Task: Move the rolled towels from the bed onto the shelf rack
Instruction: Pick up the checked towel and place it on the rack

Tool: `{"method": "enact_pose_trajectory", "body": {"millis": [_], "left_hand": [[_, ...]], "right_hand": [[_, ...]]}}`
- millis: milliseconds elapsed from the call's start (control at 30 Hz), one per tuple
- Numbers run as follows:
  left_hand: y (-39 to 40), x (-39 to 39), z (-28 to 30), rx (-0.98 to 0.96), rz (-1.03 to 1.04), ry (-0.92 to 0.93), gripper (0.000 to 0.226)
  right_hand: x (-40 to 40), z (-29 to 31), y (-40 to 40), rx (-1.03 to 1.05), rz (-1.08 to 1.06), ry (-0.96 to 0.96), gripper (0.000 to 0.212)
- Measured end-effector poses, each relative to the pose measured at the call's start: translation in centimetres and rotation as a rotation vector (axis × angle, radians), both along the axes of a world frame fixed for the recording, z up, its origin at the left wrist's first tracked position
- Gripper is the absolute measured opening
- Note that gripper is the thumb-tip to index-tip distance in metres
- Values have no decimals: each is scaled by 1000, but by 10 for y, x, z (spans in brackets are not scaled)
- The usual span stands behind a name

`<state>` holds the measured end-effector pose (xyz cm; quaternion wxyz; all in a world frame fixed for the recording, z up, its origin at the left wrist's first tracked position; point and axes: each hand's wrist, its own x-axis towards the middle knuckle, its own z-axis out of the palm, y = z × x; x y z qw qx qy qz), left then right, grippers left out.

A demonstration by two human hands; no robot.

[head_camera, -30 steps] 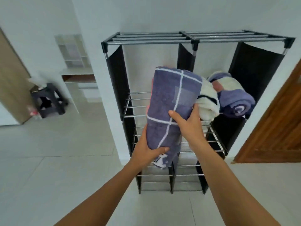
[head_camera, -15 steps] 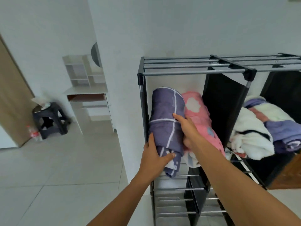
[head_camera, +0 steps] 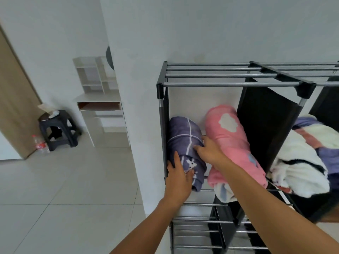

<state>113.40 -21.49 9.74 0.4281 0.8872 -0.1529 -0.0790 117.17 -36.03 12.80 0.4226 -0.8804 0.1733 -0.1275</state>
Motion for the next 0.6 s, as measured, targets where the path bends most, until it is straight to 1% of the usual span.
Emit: {"method": "enact_pose_trajectory", "body": {"millis": [33,67,133,200,267,300,367,433,600], "left_hand": [[0,1,1,29,2,-17,78],[0,2,2,61,-2,-32,77],[0,1,4,140,-23,-57,78],[0,-1,9,239,-54,-88,81],[-2,-3,14,307,-94,-119,89],[-4,-3,15,331,-113,-129,93],[-9,-1,14,395,-147,-135,94],[-13,3,9,450,-159,-126,90],[-19,16,0,484,-168,-129,90]], "right_hand": [[-5,2,-1,-186,45,-4,27],[-10,3,-1,-317,73,-22,27],[-21,5,-3,-506,63,-45,32],[-30,7,-2,-666,3,70,42],[-35,6,-5,-731,-46,204,48],[-37,5,-6,-737,-62,239,49],[-37,0,-9,-741,-69,256,50],[-36,-5,-11,-744,-66,249,51],[-37,-18,-15,-784,-63,274,53]]}}
